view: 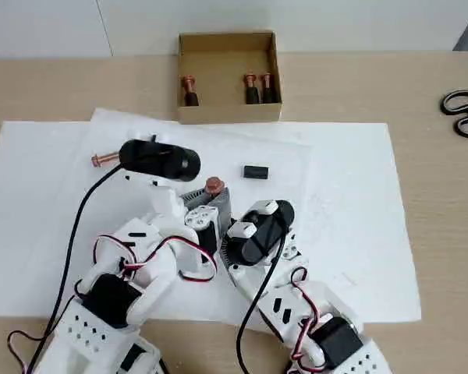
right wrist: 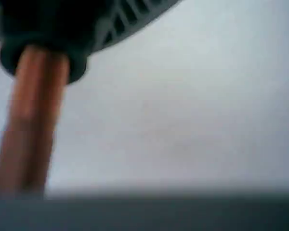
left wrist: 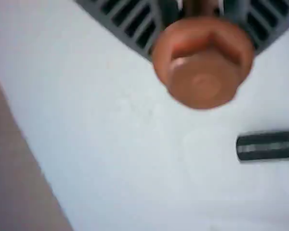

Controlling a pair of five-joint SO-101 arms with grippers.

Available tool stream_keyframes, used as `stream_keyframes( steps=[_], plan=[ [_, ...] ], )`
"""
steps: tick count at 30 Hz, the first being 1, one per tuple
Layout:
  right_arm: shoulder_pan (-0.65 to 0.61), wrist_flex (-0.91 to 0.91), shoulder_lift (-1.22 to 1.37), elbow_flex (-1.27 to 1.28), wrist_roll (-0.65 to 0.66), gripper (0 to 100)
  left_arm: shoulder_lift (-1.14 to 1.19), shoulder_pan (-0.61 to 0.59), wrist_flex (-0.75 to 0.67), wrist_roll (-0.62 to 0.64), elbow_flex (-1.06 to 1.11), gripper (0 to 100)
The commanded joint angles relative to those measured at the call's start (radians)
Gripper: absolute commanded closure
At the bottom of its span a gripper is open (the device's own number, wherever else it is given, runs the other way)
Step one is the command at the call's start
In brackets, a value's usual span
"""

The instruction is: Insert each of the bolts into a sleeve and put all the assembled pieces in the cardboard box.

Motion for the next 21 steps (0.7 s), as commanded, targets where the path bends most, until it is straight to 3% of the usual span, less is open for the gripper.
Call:
stream_keyframes(
  steps=[1, 21],
  plan=[
    [0.005, -0.025, -0.015, -0.052, -0.009, 99.5, -0.003, 0.020, 0.043, -0.026, -0.008, 99],
    [0.004, -0.021, -0.022, -0.049, -0.009, 99.5, -0.003, 0.052, 0.130, -0.133, -0.007, 99]
  ],
)
